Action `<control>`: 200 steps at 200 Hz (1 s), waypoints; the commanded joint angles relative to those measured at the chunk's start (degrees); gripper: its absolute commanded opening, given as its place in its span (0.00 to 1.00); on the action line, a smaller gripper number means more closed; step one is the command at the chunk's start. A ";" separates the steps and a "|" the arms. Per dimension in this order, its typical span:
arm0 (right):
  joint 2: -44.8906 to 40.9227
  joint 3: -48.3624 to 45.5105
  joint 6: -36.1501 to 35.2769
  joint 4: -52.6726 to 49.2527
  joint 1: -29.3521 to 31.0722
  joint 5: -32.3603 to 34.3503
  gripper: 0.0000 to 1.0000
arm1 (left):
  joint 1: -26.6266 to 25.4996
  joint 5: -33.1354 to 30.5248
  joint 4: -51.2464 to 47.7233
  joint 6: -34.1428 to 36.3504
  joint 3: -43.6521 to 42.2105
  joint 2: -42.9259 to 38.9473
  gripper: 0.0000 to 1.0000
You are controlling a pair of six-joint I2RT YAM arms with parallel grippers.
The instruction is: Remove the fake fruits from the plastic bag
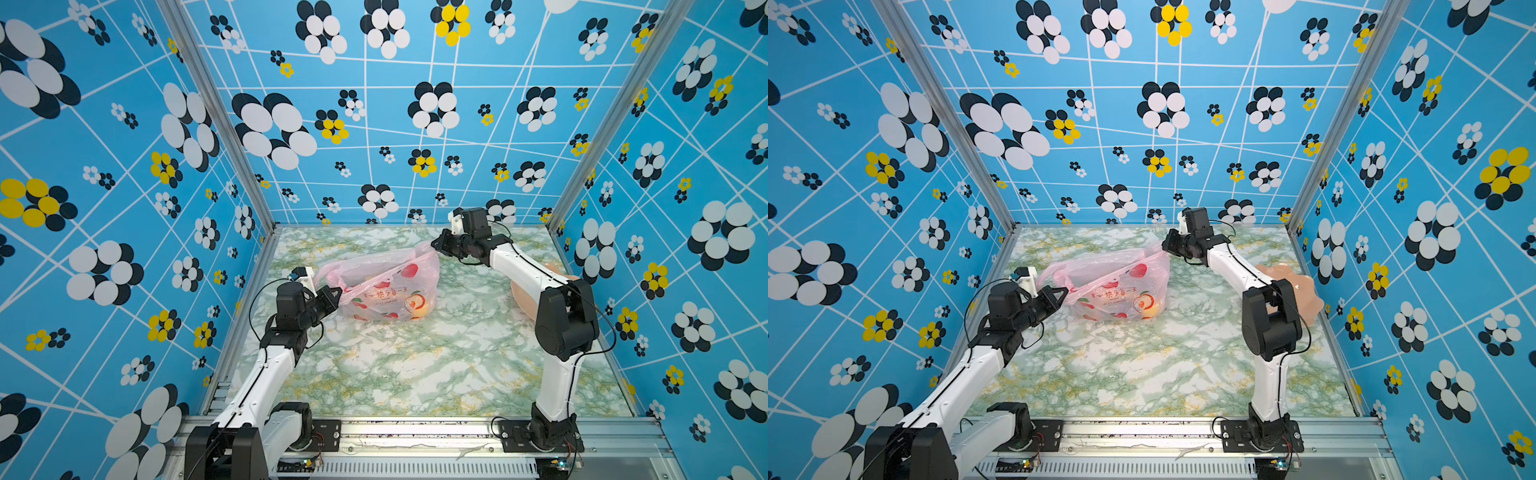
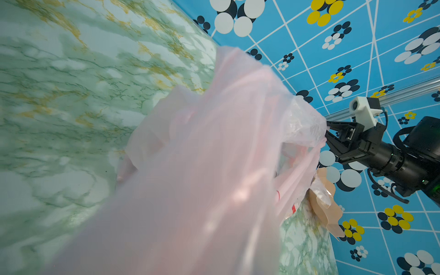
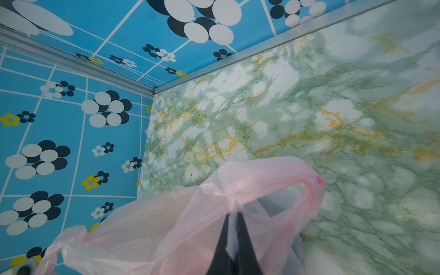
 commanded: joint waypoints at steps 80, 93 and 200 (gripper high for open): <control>-23.13 -38.92 -4.95 5.50 4.37 18.55 0.00 | -9.47 -11.74 -13.26 3.45 -3.81 -0.78 0.00; -23.06 -39.68 -5.66 3.96 4.31 19.43 0.00 | -9.98 -12.11 -13.97 3.75 -4.01 -1.44 0.00; -34.36 -29.62 -14.44 -20.71 21.48 43.53 0.70 | -16.56 -18.09 -20.85 8.14 0.53 -2.80 0.00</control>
